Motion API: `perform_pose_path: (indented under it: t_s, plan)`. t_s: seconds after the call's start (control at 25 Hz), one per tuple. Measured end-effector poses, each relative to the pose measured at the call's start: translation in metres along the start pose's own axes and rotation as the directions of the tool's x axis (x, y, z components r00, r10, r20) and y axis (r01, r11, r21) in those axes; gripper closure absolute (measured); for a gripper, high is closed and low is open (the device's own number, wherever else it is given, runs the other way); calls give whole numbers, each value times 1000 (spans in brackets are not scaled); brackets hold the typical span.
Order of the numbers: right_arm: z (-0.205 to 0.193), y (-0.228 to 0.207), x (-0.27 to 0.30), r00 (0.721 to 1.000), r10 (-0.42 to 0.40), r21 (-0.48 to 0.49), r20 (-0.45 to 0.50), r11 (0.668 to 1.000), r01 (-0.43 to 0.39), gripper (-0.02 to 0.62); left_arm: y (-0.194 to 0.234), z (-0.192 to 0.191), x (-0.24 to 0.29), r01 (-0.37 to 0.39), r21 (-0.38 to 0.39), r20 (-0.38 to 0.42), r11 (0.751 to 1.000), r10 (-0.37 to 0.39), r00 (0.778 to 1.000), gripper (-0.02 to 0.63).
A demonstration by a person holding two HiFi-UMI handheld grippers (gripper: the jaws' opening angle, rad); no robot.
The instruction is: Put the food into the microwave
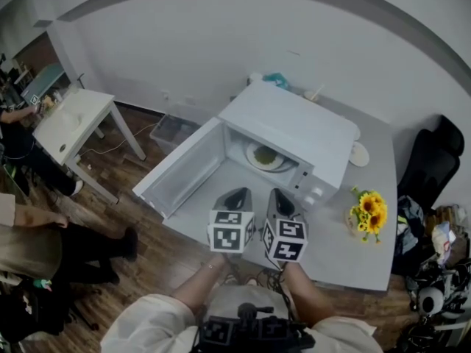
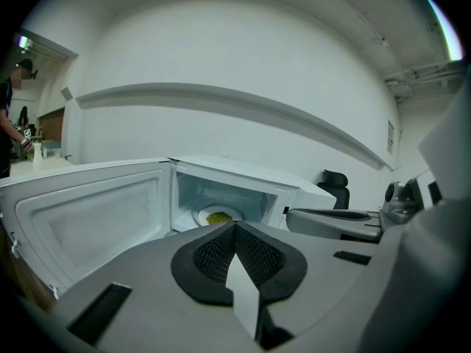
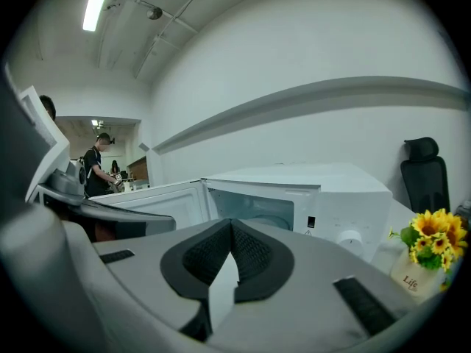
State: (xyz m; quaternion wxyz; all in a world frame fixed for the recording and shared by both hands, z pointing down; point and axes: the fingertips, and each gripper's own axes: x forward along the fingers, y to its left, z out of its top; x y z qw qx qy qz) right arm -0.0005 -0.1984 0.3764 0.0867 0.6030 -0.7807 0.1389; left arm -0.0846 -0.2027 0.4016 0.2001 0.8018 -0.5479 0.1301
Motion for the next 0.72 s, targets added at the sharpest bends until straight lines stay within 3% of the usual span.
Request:
perform_pose_path:
  t_s: [0.72]
  plan:
    - [-3,-9,-2,1000,-4,-5,-10,1000,4,577,0,-1,2,-18,-9,8,1000,18,1000,597]
